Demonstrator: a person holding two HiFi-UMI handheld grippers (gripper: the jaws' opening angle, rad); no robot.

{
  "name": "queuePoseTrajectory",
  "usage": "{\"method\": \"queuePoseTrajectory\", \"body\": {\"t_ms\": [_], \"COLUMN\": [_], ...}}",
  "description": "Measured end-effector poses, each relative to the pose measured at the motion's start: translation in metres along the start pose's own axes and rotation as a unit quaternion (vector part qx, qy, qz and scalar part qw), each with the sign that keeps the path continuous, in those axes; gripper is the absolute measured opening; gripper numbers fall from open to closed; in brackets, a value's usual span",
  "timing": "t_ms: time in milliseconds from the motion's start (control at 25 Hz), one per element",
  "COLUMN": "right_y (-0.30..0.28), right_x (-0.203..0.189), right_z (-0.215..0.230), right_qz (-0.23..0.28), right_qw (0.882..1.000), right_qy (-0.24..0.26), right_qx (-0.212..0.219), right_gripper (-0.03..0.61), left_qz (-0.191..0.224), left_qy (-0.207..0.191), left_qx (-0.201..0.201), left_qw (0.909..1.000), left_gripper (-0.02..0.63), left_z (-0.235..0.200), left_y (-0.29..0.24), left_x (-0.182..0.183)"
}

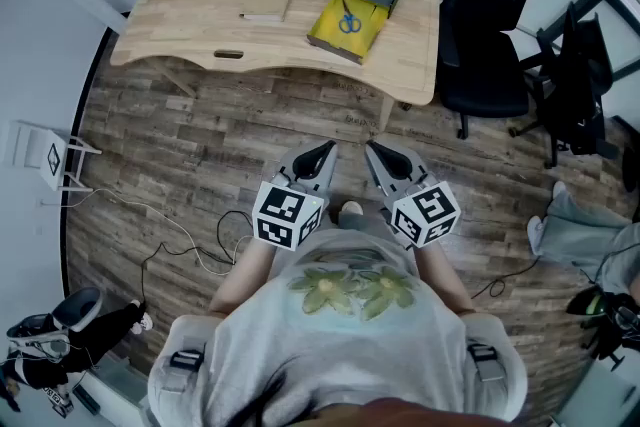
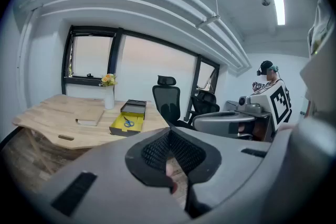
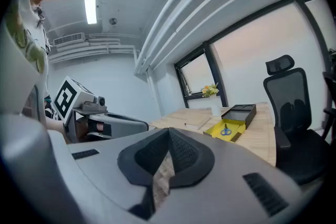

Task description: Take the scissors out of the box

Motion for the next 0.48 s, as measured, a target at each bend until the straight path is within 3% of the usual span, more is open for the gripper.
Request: {"method": "queuePoseTrajectory", "body": {"t_ms": [480], "right_y": [0.005], "right_x": [-0.007], "right_z": [-0.002], "right_qz": [-0.008], "right_qw": [1.0], "right_qy": [0.001], "right_qx": [-0.002], "right_gripper": [0.006], "left_qz": [-0.01], "left_qy": [0.013], "left_qx": [-0.007], "left_qw": [0.9998], "left_gripper": [0.005], "left_z": [0.009], "left_y": [-0.007], "left_x": [-0.012]}}
Point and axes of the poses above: the fingertips, and each gripper's own axes: y backward along the fingers, z to its right, x out of its top, the point moved 3 cm from there along y, backward along the fingers, and after that the axes turned 6 degrees about -z, right-handed, at the moved point
